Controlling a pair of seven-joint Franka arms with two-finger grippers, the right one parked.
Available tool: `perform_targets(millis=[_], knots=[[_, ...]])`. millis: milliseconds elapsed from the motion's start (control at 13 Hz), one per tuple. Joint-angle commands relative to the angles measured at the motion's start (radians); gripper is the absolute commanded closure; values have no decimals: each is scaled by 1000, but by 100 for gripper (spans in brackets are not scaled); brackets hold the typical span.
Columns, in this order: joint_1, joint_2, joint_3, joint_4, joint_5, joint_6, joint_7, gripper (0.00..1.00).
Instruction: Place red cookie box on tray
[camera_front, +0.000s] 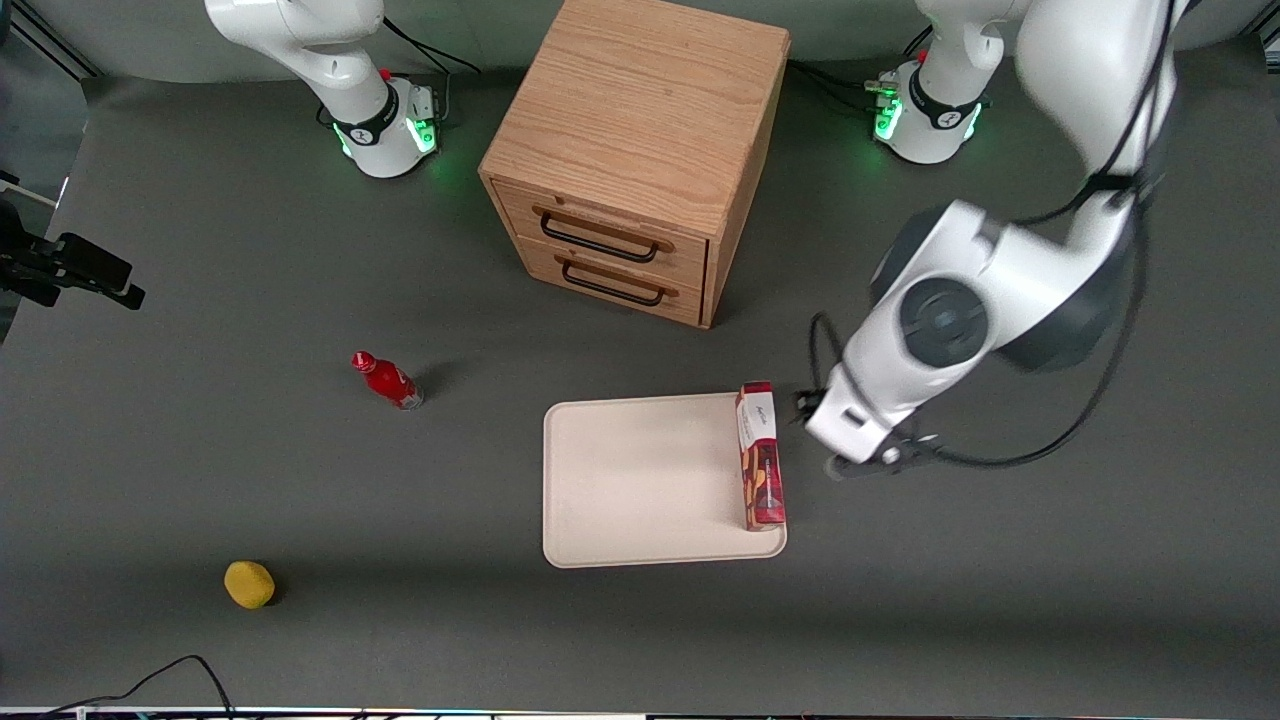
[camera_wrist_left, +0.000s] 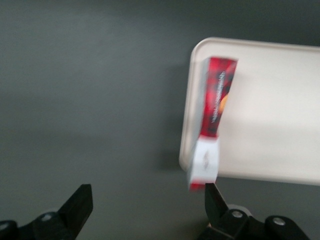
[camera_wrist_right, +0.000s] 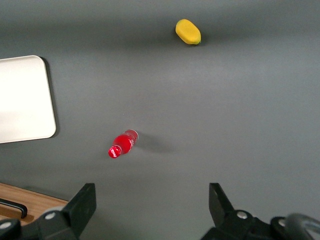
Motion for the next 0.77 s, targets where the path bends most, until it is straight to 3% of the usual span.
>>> perform_targets(millis=[0, 154, 385, 692], knots=[[-5, -229, 244, -48, -193, -191, 311, 0], [-13, -325, 339, -79, -192, -315, 482, 0], [-11, -498, 438, -293, -158, -275, 642, 0], [-13, -490, 465, -263, -124, -279, 650, 0]])
